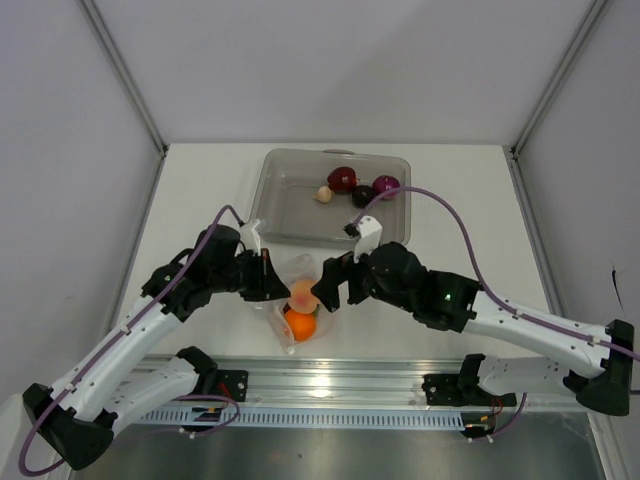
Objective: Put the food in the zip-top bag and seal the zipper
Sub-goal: Adjust the zipper food storage bag at the center of the board.
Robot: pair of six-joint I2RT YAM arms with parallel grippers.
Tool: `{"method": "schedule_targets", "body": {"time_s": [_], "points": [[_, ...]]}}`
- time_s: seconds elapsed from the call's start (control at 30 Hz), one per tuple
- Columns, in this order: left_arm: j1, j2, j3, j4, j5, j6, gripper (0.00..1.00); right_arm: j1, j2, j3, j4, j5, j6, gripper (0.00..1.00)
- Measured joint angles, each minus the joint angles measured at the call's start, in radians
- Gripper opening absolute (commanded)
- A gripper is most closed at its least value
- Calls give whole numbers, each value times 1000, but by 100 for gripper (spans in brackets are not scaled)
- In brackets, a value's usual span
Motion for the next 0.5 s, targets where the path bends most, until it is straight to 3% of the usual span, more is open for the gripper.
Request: {"method": "schedule_targets", "body": {"time_s": [0.2, 0.33, 0.5], "points": [[0, 2, 1, 8, 2, 0, 1, -141, -60, -149, -9, -89, 113, 81], [0, 2, 1, 13, 3, -2, 0, -149, -27, -227, 0, -176, 166, 65], [0, 4, 4, 13, 2, -5, 0, -142, 2, -278, 64, -249, 218, 59]]}}
